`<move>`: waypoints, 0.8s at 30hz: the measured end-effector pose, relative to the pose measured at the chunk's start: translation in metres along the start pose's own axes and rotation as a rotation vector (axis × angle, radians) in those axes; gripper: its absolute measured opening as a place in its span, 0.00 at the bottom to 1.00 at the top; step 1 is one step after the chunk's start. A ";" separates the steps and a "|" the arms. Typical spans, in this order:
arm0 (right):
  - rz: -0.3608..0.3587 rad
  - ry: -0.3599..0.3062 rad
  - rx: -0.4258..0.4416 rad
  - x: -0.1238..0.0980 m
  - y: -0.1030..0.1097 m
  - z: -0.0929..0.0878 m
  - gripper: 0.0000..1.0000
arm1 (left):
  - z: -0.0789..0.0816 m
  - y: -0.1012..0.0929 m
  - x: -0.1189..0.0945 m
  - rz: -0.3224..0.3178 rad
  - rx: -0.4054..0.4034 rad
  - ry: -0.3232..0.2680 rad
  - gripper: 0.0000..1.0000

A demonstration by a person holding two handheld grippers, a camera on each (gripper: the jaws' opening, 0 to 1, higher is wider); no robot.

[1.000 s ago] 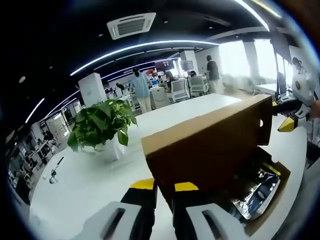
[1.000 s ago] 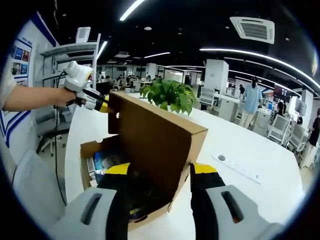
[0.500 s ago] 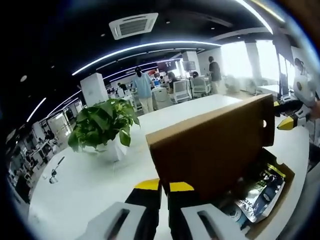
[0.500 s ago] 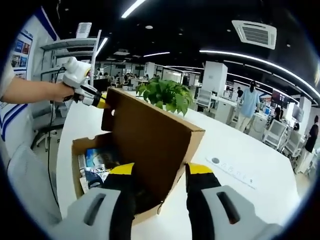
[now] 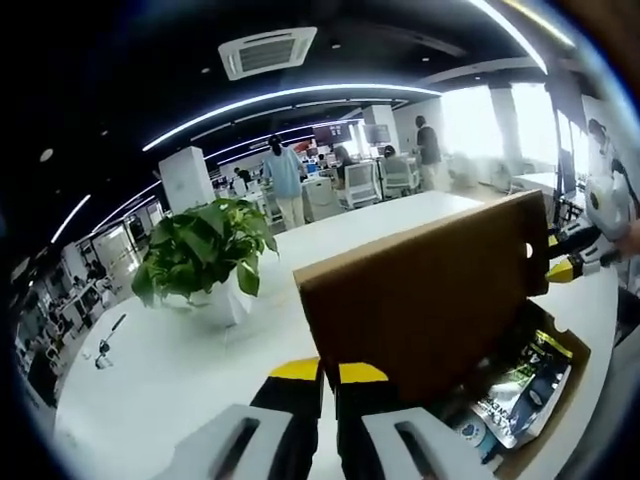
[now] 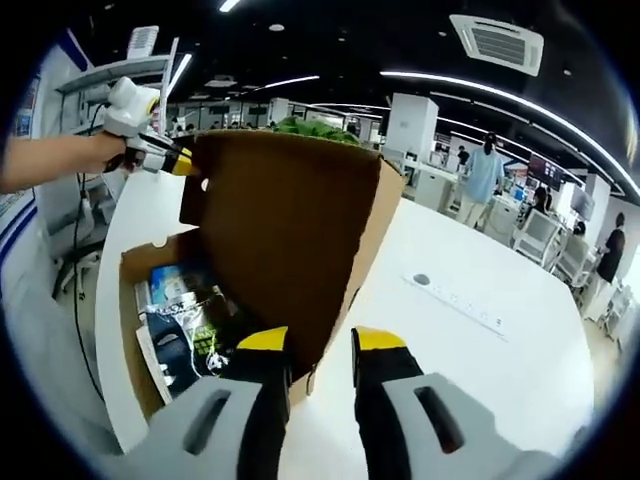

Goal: Operate the shoe box by opening the lid, removing the specified soft item, and placing it in the target area until the item is outside and the box remains undamaged.

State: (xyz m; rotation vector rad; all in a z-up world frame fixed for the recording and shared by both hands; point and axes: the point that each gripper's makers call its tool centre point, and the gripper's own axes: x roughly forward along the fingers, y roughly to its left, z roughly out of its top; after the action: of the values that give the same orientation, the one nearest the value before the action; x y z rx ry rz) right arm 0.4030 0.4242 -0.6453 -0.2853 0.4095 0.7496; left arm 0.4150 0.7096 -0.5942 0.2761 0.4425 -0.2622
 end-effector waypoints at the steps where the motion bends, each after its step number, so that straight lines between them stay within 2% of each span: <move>1: -0.006 0.002 0.004 0.002 0.000 -0.001 0.15 | 0.000 0.000 0.001 0.000 0.004 0.001 0.03; 5: -0.018 0.014 0.013 0.009 -0.001 -0.004 0.11 | 0.001 0.002 0.006 -0.001 0.000 0.005 0.03; 9: -0.045 0.022 0.017 0.012 -0.010 -0.006 0.05 | 0.003 0.003 0.011 0.002 0.000 0.010 0.03; 11: -0.039 0.018 0.045 0.012 -0.011 -0.005 0.05 | 0.003 0.004 0.013 0.003 -0.003 0.012 0.03; 24: -0.056 0.021 0.056 0.016 -0.018 -0.006 0.03 | 0.003 0.004 0.024 0.009 -0.008 0.024 0.04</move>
State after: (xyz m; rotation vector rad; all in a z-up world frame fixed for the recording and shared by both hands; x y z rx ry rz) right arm 0.4246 0.4193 -0.6566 -0.2511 0.4402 0.6795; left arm 0.4388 0.7077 -0.6015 0.2731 0.4657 -0.2486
